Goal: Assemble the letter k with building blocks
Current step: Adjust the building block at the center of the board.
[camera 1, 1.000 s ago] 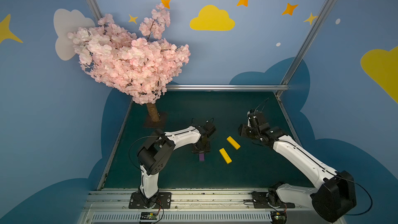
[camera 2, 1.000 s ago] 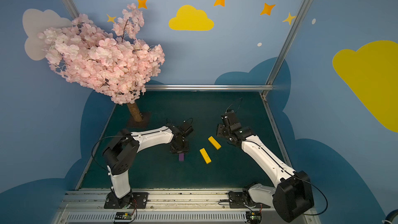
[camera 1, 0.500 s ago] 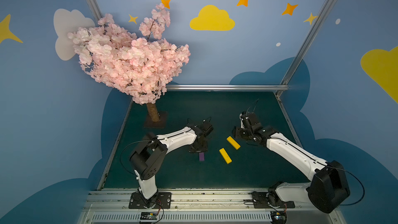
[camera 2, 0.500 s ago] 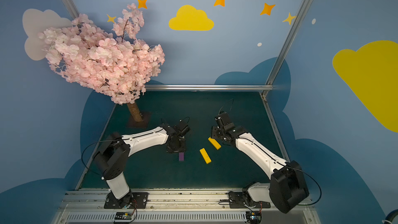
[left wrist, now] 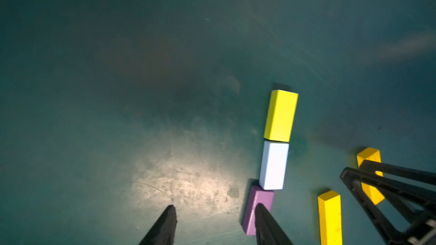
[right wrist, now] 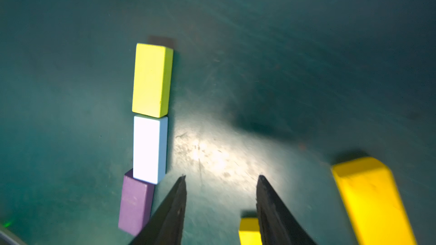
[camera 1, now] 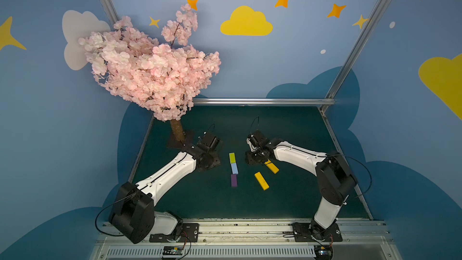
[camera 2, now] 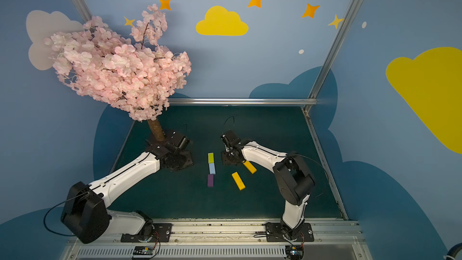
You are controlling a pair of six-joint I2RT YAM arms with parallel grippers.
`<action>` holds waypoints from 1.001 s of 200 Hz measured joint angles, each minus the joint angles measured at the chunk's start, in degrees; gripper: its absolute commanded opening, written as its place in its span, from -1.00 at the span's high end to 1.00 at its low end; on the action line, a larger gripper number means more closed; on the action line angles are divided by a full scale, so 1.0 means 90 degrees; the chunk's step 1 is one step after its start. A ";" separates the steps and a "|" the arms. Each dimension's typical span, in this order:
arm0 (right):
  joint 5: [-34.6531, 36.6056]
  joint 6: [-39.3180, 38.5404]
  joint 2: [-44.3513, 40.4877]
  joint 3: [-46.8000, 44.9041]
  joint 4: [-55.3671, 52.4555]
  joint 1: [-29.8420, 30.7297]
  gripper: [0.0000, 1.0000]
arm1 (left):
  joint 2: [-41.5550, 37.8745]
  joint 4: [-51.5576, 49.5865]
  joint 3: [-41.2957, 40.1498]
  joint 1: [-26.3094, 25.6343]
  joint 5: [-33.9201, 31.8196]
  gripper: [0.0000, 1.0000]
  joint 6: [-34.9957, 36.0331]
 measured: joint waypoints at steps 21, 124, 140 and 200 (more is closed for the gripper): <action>-0.0051 -0.0032 0.0316 0.0129 -0.0129 0.0102 0.03 | -0.0017 0.0022 -0.0066 0.0053 0.0041 -0.11 0.0002; -0.0155 -0.0151 0.0976 0.0882 -0.0699 0.0585 0.03 | 0.0250 0.0143 -0.0080 0.0148 0.0262 -0.12 0.0007; -0.0165 -0.0151 0.1013 0.0906 -0.0746 0.0629 0.03 | 0.0250 0.0146 -0.0080 0.0153 0.0284 -0.12 0.0007; -0.0117 -0.0148 0.1105 0.0947 -0.0821 0.0665 0.03 | 0.0250 0.0148 -0.0080 0.0153 0.0316 -0.12 0.0007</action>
